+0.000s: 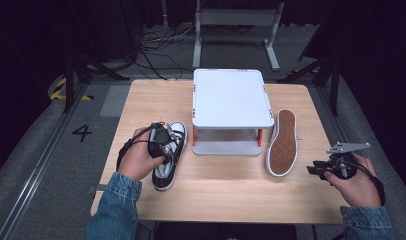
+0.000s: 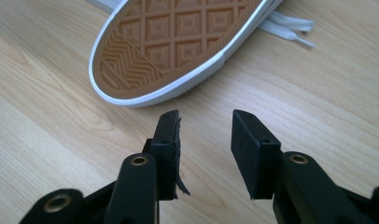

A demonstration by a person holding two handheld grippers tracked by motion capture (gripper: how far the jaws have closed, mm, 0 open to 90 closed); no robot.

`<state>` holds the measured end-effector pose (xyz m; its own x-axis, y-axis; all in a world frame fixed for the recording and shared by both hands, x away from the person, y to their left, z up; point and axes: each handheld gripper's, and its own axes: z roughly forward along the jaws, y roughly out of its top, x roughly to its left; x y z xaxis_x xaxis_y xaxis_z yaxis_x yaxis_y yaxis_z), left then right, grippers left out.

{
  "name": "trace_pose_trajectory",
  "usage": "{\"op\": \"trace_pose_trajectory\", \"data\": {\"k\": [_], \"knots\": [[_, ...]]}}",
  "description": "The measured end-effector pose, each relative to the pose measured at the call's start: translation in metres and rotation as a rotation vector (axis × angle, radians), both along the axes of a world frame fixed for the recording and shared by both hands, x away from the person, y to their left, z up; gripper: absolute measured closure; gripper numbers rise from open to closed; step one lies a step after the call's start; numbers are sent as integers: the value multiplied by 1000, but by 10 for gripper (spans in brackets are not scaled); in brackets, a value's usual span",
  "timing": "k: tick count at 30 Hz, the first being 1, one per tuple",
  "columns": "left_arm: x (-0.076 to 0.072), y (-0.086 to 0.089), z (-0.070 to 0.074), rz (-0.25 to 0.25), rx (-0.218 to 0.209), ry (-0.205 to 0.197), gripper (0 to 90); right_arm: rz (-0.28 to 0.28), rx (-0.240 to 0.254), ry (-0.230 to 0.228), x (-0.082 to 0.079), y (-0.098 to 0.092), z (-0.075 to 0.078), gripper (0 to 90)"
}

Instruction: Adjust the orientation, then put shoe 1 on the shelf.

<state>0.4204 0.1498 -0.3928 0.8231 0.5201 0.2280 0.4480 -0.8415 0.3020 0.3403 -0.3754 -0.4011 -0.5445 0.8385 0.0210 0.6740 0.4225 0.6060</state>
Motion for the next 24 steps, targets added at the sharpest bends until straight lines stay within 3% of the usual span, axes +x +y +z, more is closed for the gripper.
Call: {"op": "trace_pose_trajectory", "data": {"k": [3, 6, 8, 9, 10, 11, 12, 15, 17, 19, 24], "knots": [[8, -11, 1, -35, 31, 6, 296, -3, -5, 7, -5, -3, -3, 631], [9, -19, 2, -61, 33, -6, 299, -10, -4, 12, -7, -5, -4, 630], [11, -30, 3, -120, 18, 13, 306, -12, -2, 12, -7, -5, -4, 630], [11, -30, 3, -120, 18, 13, 354, -12, -2, 12, -7, -5, -4, 630], [13, -32, 2, -135, 6, 40, 354, -11, -4, 11, -7, -6, -4, 631], [15, -33, 0, -108, -20, 77, 416, -8, -4, 9, -7, -6, -4, 630], [16, -33, 1, -100, -22, 86, 463, -5, -4, 11, -6, -5, -4, 628], [14, -25, 2, -74, -50, 110, 569, 2, 0, 7, -3, -2, -2, 626], [12, -18, 3, -46, -88, 102, 714, 17, 2, 1, 1, 1, -3, 627], [10, -13, 6, 5, -129, 112, 779, 25, -3, 8, 4, 4, -5, 627], [9, -8, 13, 29, -140, 122, 829, 41, -2, 2, 8, 7, -3, 631]]}}
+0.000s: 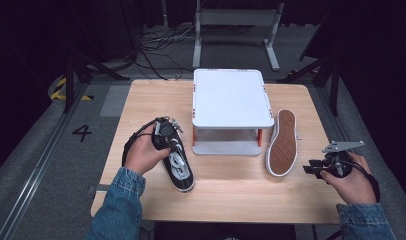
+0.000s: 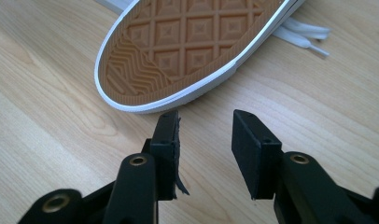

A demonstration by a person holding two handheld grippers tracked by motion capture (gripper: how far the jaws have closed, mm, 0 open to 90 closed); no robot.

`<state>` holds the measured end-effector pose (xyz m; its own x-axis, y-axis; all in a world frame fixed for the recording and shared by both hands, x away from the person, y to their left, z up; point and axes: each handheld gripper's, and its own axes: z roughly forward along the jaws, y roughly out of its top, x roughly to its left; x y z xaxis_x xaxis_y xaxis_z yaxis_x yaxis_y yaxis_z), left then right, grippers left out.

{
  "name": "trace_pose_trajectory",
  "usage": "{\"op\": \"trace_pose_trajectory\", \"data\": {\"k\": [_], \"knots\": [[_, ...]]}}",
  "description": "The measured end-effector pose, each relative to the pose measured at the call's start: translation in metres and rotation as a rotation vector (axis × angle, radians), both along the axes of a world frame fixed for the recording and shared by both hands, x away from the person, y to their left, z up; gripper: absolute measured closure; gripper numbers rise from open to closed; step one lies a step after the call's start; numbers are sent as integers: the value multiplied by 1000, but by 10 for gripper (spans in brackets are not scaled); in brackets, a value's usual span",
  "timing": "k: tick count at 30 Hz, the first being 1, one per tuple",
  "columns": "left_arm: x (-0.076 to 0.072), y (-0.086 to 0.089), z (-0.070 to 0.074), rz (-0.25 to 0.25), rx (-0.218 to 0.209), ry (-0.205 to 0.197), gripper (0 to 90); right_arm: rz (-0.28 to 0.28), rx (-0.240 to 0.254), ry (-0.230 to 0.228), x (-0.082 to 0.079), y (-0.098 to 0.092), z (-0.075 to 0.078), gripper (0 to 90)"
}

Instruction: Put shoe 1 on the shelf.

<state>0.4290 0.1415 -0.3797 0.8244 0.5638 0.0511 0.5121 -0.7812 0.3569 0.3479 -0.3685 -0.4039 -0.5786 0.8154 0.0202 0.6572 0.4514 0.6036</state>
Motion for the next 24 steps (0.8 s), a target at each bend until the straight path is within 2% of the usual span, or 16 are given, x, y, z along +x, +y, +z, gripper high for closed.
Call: {"op": "trace_pose_trajectory", "data": {"k": [5, 8, 14, 22, 23, 24], "knots": [[1, 9, 12, -5, -1, -16, 841, -8, 4, -9, 0, -2, 3, 634], [1, 15, 24, -32, -13, -7, 844, -9, 4, -16, 1, -3, 4, 637], [0, 21, 56, -91, -28, -32, 845, -16, 4, -8, 0, -4, 5, 638], [1, 22, 100, -132, -15, -105, 843, -26, 1, -12, -5, -7, 4, 638], [1, 22, 100, -132, -15, -105, 843, -26, 1, -12, -5, -7, 4, 638], [2, 22, 110, -137, -14, -122, 843, -33, 1, -9, -7, -9, 4, 638]]}}
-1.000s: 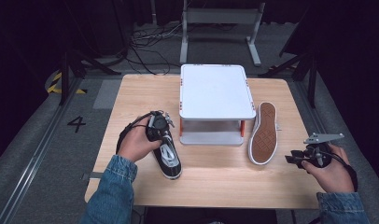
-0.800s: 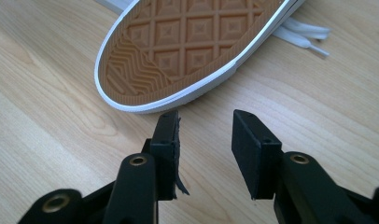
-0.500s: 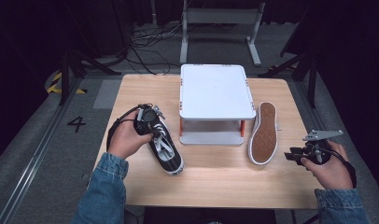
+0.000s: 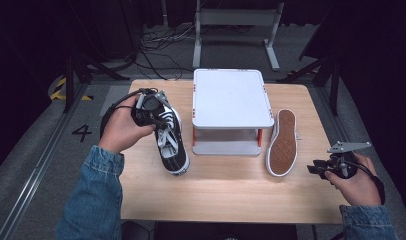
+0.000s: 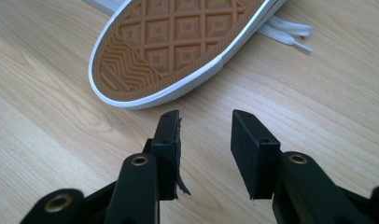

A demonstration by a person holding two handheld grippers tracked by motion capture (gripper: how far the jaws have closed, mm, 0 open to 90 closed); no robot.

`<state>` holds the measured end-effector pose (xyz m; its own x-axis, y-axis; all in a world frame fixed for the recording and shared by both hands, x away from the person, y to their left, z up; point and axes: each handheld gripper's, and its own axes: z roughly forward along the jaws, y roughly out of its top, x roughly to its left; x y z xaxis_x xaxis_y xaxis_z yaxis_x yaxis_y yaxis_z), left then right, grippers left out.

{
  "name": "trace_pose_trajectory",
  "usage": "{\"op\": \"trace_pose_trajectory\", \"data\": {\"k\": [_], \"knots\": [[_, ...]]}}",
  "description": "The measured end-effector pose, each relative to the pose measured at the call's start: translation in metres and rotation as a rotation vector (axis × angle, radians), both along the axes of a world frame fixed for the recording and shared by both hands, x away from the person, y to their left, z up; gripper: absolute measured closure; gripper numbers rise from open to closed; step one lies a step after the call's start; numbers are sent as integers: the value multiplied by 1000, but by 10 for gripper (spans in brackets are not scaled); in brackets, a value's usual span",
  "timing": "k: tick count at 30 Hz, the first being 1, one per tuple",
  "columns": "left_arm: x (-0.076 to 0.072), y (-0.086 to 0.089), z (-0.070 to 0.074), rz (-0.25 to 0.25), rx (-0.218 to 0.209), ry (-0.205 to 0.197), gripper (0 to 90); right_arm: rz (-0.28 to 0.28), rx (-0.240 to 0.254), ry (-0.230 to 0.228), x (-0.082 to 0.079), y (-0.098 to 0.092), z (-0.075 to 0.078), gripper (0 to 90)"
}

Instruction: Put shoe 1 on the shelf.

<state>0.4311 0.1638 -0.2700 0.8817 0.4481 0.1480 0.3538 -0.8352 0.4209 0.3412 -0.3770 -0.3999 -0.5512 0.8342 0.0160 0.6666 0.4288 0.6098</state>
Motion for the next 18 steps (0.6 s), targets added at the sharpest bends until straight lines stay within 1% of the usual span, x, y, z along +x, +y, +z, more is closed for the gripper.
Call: {"op": "trace_pose_trajectory", "data": {"k": [1, 2, 3, 4, 5, 7, 9, 12, 14, 15, 16, 18], "knots": [[0, 0, 0, 0, 0, 0, 843, 0, 0, 0, 0, 0, 0, 638], [1, 0, 6, -5, 1, -11, 844, -4, 0, 0, -1, -1, 0, 639], [3, 0, 15, -13, 1, -29, 845, -6, 1, -2, -2, -2, 0, 639], [3, 0, 15, -13, 1, -29, 851, -6, 1, -2, -2, -2, 0, 639], [4, -1, 23, -28, -11, -35, 851, -4, 1, -3, -3, -2, 0, 640], [6, -6, 32, -27, 27, -69, 854, -11, 2, -2, -4, -4, -1, 640], [8, -8, 39, -38, 34, -75, 856, -15, 1, 3, -6, -4, -1, 640], [10, -11, 51, -47, 26, -87, 857, -27, 3, 9, -10, -7, -2, 642], [12, -13, 57, -47, 8, -102, 857, -31, 3, 5, -11, -9, -2, 644], [14, -13, 60, -53, 11, -102, 857, -33, 3, 0, -12, -10, -1, 644], [15, -15, 63, -52, 0, -115, 857, -35, 4, 1, -12, -10, -1, 644], [18, -18, 68, -58, 4, -131, 857, -38, 5, 5, -13, -10, -1, 644]]}}
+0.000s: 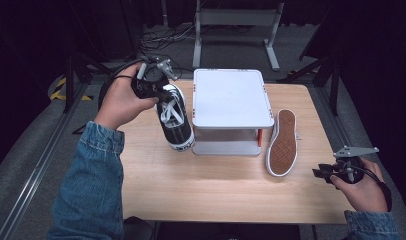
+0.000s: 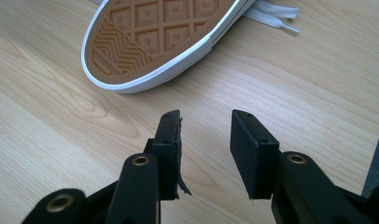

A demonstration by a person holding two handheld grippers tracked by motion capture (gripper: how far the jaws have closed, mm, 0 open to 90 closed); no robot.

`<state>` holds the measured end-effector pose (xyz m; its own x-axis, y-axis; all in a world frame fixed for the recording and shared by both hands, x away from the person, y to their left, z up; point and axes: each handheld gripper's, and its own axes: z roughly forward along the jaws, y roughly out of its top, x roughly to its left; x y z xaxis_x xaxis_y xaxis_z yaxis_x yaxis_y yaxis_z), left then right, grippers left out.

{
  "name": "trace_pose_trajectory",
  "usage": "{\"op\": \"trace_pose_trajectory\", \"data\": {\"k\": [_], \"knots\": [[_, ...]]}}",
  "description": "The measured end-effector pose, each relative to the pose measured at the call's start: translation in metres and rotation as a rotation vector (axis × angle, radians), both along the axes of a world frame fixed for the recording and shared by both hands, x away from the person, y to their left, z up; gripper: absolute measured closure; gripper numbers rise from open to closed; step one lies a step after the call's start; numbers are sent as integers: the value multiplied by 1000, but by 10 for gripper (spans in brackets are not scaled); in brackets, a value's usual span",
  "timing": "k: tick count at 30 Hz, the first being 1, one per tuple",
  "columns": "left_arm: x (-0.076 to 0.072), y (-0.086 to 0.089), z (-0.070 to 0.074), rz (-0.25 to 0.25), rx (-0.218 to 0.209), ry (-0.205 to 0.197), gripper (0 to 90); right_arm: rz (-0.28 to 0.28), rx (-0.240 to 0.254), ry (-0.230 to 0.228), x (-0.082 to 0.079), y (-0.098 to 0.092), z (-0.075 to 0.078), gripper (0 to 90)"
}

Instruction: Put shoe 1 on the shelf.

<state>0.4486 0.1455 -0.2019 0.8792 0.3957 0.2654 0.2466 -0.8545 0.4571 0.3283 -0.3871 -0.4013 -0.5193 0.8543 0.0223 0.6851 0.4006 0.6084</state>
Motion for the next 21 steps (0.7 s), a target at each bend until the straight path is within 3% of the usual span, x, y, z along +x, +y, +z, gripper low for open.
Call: {"op": "trace_pose_trajectory", "data": {"k": [8, 14, 21], "knots": [[12, -19, 21, -57, -16, -42, 857, -3, -2, -2, -3, -2, -1, 645], [31, -42, 29, -135, 41, -70, 857, -15, 2, -2, -6, -5, 0, 645], [56, -72, 31, -177, 65, -86, 857, -16, 11, -4, -6, -6, 0, 645]]}}
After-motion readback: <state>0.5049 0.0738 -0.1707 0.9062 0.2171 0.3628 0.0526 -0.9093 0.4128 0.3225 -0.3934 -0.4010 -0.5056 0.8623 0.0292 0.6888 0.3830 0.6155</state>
